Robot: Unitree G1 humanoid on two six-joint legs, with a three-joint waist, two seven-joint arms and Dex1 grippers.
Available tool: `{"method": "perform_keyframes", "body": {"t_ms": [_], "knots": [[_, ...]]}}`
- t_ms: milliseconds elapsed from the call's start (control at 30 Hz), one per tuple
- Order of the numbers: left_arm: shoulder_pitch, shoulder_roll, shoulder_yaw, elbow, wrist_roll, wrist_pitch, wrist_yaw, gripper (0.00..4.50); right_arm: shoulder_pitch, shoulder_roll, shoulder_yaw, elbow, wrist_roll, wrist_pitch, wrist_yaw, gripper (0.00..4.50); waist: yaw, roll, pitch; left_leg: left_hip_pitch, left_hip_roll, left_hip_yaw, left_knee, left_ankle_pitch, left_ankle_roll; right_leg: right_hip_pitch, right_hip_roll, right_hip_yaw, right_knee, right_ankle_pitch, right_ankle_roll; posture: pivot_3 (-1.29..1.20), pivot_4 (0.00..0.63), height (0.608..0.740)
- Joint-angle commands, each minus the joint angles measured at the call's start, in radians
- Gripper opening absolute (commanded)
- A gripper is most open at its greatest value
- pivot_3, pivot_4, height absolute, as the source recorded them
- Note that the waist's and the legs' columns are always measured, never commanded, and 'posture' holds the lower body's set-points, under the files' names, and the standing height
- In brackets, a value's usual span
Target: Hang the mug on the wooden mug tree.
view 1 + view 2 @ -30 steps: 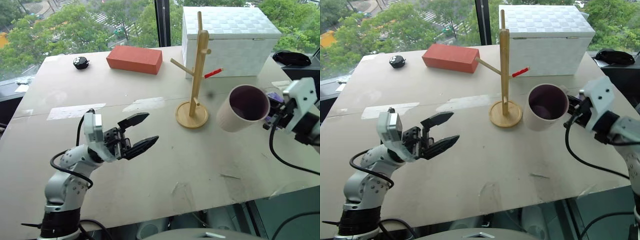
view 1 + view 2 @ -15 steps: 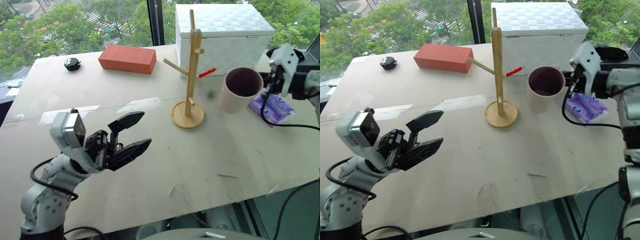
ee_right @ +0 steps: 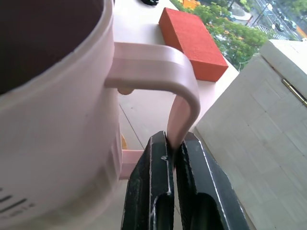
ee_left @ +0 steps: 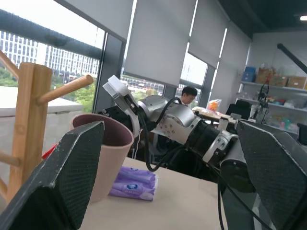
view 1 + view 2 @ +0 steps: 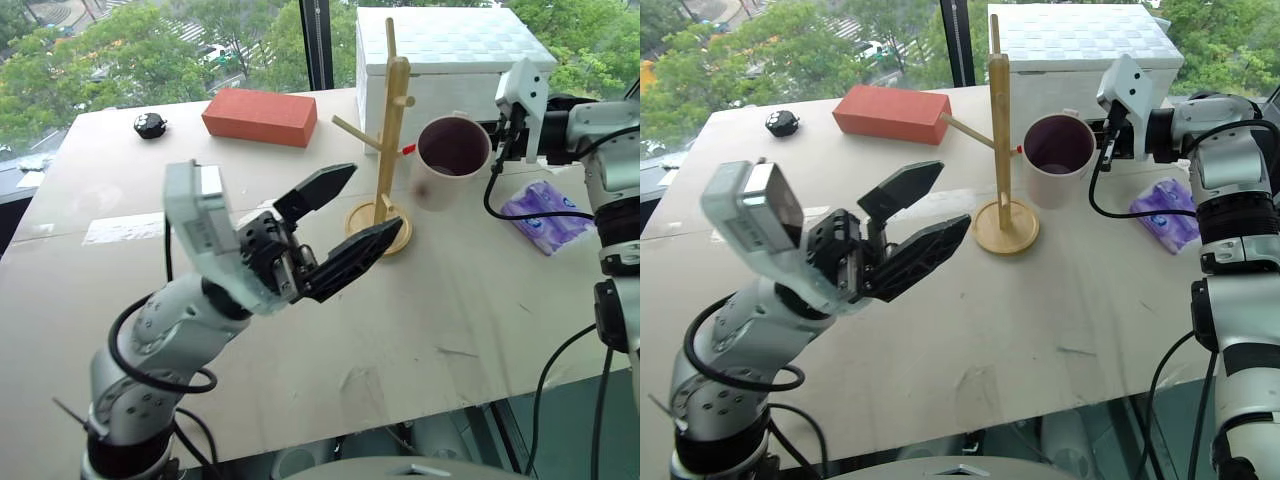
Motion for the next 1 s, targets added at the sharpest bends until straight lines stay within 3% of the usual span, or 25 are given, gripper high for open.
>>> {"method": "perform_keyframes", "body": {"t_ms": [33, 167, 633, 733, 833, 1000], "knots": [[0.039, -0.002, 0.014, 0.115, 0.071, -0.042, -0.113, 4.50, -0.051, 0.007, -0.009, -0.010, -0.008, -0.003, 0.016, 0.05, -0.007, 0.000, 0.000, 0.000, 0.000, 0.000, 0.000, 0.000, 0.000, 0.000, 0.001, 0.000, 0.000, 0.000, 0.000, 0.00, 0.150, 0.740], [0.039, 0.010, 0.054, 0.241, 0.120, -0.080, -0.236, 4.50, -0.070, 0.022, 0.001, 0.010, -0.028, -0.011, 0.028, 0.05, -0.007, 0.001, 0.001, 0.000, 0.000, -0.001, -0.002, 0.001, -0.001, -0.002, 0.002, 0.001, 0.000, 0.000, 0.000, 0.00, 0.150, 0.740], [0.179, 0.017, 0.173, 0.255, 0.111, -0.119, -0.437, 4.50, -0.111, 0.089, 0.043, 0.060, -0.102, -0.005, 0.050, 0.05, -0.008, 0.001, 0.001, 0.000, 0.001, -0.001, -0.003, 0.001, -0.002, -0.003, -0.001, 0.002, 0.000, 0.000, -0.001, 0.00, 0.150, 0.740], [0.192, 0.020, 0.196, 0.266, 0.106, -0.121, -0.468, 4.50, -0.120, 0.113, 0.072, 0.093, -0.153, -0.021, -0.001, 0.05, -0.008, 0.001, 0.001, 0.000, 0.001, -0.001, -0.004, 0.001, -0.003, -0.004, 0.000, 0.001, 0.000, 0.001, -0.002, 0.00, 0.150, 0.740], [0.221, 0.024, 0.228, 0.276, 0.101, -0.127, -0.505, 4.50, -0.118, 0.115, 0.063, 0.114, -0.167, -0.059, -0.026, 0.89, -0.006, 0.001, 0.001, 0.000, 0.001, -0.001, -0.004, 0.002, -0.003, -0.004, 0.000, 0.001, 0.000, 0.001, -0.002, 0.00, 0.150, 0.740], [0.297, 0.028, 0.280, 0.305, 0.113, -0.153, -0.597, 4.50, -0.068, 0.055, 0.012, 0.012, -0.143, -0.023, -0.062, 3.36, -0.005, 0.002, 0.001, -0.001, 0.001, -0.001, -0.006, 0.002, -0.003, -0.004, 0.000, 0.002, -0.001, 0.001, -0.002, 0.00, 0.150, 0.740]]}}
